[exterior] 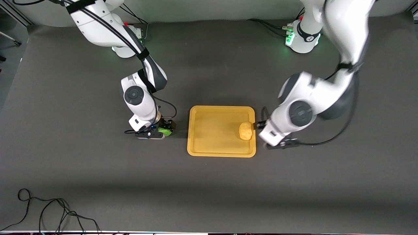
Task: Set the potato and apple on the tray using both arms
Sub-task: 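Release the potato and withdraw the left gripper while the right grasps the apple, then carry the green apple with the right gripper over the tray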
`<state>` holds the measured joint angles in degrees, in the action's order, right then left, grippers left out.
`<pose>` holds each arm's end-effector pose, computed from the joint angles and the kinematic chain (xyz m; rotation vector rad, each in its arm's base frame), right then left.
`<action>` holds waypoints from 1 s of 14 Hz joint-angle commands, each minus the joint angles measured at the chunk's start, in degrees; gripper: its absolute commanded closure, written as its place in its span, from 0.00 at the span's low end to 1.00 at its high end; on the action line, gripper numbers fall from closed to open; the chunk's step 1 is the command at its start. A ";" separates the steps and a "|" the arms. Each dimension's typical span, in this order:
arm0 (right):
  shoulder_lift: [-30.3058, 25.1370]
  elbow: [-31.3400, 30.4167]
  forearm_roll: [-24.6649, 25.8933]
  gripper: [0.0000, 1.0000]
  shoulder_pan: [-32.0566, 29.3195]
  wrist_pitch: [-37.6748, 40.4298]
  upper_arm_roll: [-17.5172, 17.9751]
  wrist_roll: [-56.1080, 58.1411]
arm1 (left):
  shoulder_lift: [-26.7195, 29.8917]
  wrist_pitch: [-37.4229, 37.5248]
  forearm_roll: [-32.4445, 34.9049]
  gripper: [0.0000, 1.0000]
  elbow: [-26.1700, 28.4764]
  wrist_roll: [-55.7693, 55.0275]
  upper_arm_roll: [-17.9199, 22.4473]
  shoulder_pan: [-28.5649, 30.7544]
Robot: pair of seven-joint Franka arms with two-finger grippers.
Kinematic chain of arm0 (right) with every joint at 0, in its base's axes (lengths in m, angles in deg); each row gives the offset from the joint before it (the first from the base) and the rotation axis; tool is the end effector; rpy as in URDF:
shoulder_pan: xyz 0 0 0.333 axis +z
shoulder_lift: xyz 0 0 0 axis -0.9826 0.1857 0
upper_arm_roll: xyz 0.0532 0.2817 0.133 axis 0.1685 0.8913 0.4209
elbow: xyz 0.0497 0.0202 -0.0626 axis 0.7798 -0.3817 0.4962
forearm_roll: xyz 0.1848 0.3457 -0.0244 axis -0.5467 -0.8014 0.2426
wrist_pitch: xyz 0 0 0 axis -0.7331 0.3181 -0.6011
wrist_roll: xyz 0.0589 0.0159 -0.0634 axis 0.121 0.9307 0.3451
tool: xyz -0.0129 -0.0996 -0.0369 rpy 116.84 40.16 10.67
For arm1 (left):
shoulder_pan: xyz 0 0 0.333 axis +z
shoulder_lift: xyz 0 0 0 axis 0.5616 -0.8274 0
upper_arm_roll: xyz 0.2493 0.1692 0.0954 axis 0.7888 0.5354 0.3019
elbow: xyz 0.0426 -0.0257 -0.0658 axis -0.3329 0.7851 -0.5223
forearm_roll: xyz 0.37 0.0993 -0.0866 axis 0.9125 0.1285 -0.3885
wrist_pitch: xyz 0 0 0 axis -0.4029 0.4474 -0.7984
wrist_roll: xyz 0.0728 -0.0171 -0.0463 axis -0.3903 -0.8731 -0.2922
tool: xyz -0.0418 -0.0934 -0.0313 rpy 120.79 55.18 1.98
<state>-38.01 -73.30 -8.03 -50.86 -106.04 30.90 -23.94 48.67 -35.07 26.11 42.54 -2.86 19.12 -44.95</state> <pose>0.5357 0.2634 0.2055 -3.1183 0.1274 -0.0982 0.6021 -0.2572 0.3936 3.1178 0.1151 -0.2860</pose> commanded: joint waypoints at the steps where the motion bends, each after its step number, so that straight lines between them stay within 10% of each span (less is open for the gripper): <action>1: 0.93 0.14 0.77 0.07 0.48 -1.26 -0.37 0.12 | 8.88 0.66 0.20 0.01 5.85 8.71 -0.05 5.14; 5: 0.76 0.05 0.77 0.42 0.48 -0.56 -0.28 -0.05 | 17.06 2.24 0.20 0.01 8.50 18.11 0.04 10.86; 10: -9.33 4.25 0.77 0.42 0.13 14.50 -0.54 0.47 | 20.86 6.55 3.44 0.01 8.15 26.31 0.30 16.58; 14: -11.38 21.00 0.07 0.42 0.39 36.31 -0.37 -0.84 | 20.77 6.47 3.98 0.01 8.23 27.29 0.39 17.12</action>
<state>-50.01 -60.79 -7.89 -50.86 -78.12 30.57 -23.95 68.26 -28.70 29.25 49.48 23.63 19.73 -28.03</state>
